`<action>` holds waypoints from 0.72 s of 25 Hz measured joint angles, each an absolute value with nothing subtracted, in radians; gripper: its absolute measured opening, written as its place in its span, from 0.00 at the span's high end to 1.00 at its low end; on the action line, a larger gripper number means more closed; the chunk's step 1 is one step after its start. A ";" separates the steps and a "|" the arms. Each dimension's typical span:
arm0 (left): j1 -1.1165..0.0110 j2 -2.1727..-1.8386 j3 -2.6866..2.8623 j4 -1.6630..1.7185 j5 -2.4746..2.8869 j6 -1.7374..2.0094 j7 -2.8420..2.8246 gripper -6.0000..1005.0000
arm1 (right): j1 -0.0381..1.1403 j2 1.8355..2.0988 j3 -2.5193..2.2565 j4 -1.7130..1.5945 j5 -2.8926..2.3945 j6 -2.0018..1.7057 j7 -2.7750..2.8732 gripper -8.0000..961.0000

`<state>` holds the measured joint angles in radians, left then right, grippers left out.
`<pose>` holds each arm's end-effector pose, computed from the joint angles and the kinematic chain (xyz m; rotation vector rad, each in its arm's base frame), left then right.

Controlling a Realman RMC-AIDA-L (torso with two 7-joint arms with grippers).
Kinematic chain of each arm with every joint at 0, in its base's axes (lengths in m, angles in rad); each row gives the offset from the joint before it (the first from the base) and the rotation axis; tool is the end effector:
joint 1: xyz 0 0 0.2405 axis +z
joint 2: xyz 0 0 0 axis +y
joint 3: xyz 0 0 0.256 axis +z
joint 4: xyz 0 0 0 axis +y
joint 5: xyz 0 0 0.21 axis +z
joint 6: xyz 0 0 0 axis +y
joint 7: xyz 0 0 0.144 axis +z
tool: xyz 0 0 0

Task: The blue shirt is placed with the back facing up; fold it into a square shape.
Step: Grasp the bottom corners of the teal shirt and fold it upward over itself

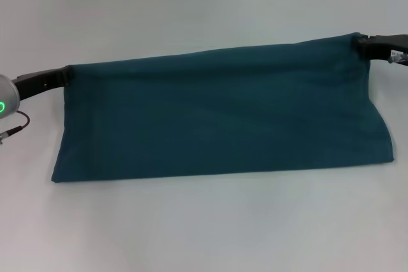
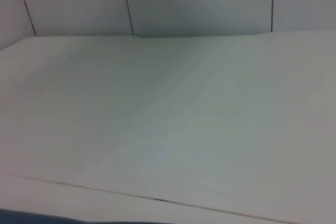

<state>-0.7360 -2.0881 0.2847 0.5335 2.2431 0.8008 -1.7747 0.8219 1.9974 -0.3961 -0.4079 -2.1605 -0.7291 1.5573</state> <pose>-0.3143 0.4282 0.0312 -1.8570 -1.2273 -0.5077 0.2881 0.4616 0.0419 -2.0002 0.9403 0.3812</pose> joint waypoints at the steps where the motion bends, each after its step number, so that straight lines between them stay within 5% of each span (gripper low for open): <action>1: -0.737 -2.088 0.287 0.531 2.243 0.795 -1.775 1.00 | 0.823 1.998 -0.399 -0.405 -2.159 -0.723 1.554 0.95; 6: -0.745 -2.104 0.296 0.524 2.243 0.754 -1.770 1.00 | 0.828 2.008 -0.412 -0.391 -2.157 -0.686 1.526 0.95; 14: -0.754 -2.112 0.314 0.524 2.226 0.697 -1.767 0.83 | 0.827 2.033 -0.423 -0.394 -2.097 -0.606 1.458 0.95; 16: -0.752 -2.113 0.315 0.525 2.217 0.690 -1.764 0.77 | 0.823 2.033 -0.424 -0.396 -2.077 -0.605 1.450 0.74; 18: -0.749 -2.113 0.315 0.528 2.215 0.690 -1.764 0.70 | 0.818 2.027 -0.424 -0.398 -2.068 -0.613 1.454 0.65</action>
<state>-0.7491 -2.1130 0.3150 0.5284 2.2149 0.6899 -1.7645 0.8183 2.0269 -0.4245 -0.3977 -2.0681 -0.6130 1.4542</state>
